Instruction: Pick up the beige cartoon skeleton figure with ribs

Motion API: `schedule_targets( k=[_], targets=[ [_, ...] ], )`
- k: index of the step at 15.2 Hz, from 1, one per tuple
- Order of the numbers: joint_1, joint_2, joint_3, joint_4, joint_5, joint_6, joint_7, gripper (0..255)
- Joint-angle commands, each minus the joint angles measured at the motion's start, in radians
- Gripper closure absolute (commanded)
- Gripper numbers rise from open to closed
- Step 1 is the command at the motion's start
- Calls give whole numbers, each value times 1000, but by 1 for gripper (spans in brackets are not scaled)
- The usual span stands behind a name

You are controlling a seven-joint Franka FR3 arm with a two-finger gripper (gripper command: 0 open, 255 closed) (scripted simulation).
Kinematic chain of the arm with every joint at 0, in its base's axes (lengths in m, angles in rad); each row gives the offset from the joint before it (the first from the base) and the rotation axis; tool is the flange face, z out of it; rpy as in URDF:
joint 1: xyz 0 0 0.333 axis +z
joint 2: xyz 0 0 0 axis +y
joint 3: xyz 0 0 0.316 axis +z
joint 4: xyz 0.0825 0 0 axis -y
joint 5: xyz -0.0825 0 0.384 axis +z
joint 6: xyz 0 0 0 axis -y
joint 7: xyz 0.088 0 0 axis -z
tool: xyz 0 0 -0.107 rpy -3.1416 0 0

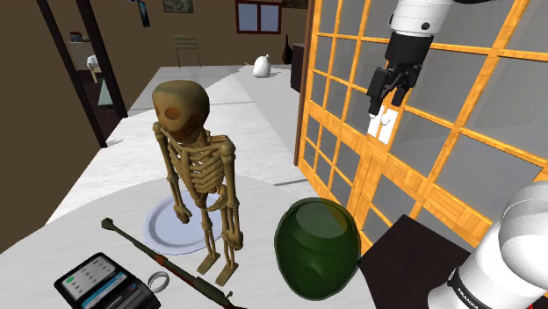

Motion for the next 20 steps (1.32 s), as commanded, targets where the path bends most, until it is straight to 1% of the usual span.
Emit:
schedule_targets(
  k=[1,6,12,16,20],
  targets=[
    [0,0,0,0,0,0,0,0],
    [31,67,102,60,68,-7,118,0],
    [56,178,221,167,131,-9,259,0],
    [67,271,300,260,155,-11,356,0],
    [73,379,382,370,160,-14,458,0]
  ],
)
